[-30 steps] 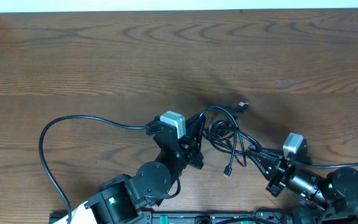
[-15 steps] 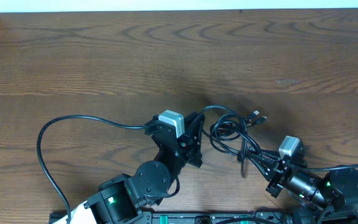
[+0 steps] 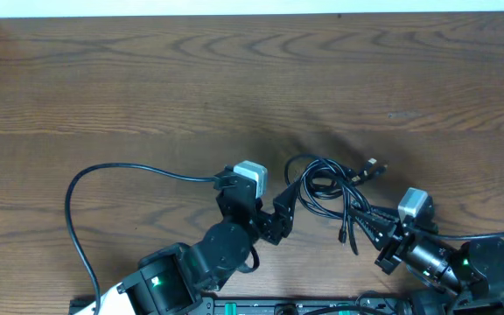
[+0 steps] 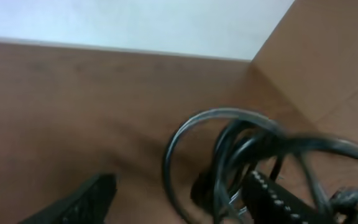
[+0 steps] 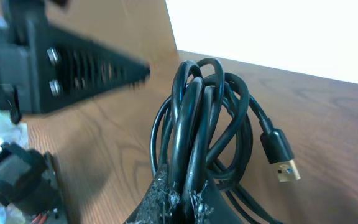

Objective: Untangle cables

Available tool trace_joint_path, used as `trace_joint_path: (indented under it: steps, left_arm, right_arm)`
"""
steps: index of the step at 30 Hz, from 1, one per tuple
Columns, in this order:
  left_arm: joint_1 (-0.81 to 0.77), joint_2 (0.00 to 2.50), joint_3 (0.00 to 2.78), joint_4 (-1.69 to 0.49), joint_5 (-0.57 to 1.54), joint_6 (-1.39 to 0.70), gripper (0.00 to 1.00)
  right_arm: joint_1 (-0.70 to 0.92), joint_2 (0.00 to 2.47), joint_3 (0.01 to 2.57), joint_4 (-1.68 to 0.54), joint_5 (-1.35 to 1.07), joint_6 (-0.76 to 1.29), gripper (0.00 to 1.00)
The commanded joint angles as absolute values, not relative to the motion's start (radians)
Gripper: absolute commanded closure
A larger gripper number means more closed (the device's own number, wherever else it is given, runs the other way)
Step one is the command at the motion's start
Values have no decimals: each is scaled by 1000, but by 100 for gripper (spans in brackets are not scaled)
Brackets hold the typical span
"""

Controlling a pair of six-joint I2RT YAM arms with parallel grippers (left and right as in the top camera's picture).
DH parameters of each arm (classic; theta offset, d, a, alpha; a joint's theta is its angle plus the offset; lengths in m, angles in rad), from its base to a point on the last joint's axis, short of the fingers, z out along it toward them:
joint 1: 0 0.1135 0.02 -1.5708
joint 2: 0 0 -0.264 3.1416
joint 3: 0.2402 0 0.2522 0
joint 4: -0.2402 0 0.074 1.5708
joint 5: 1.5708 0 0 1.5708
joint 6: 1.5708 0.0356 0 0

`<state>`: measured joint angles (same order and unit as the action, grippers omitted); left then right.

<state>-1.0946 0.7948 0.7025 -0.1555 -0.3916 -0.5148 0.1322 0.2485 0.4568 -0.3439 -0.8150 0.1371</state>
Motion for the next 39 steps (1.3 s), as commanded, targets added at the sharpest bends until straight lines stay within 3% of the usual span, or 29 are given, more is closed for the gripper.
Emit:
trace_joint_path:
  steps: [1,9,17,23,25,29,32,36,39]
  left_arm:
    - [-1092,790,725,-194,-376,-677,24]
    - [-1092,796,725,-142,-218,-699,18]
    - [-1092,859,725,-160,-186,-921,12]
    - [-1092,914,725,-95,-138,-956,9]
    - [-1092,920,725,-62,-130,-956,19]
    - [-1092,920,725,-41,-130,-956,55]
    - [-1092,920,725,-43,-130,-956,73]
    - [-1092,920,725,-43,-130,-956,91]
    - [-1092,920,725,-42,-131,-955,92]
  right_arm:
    - [132,244,463,-310,-823,211,99]
    - [132,244,463,-310,-825,213,99]
    - [132,244,463,-271,-868,233,99]
    - [132,244,463,-269,-867,239,99]
    - [132,244,463,-270,-867,239,99]
    - [132,244,463,-277,-867,239,99]
    - [132,244,463,-279,-866,238,99]
    - [132,244,463,-279,-867,239,99]
    - [132,244,463,-279,-868,238,99]
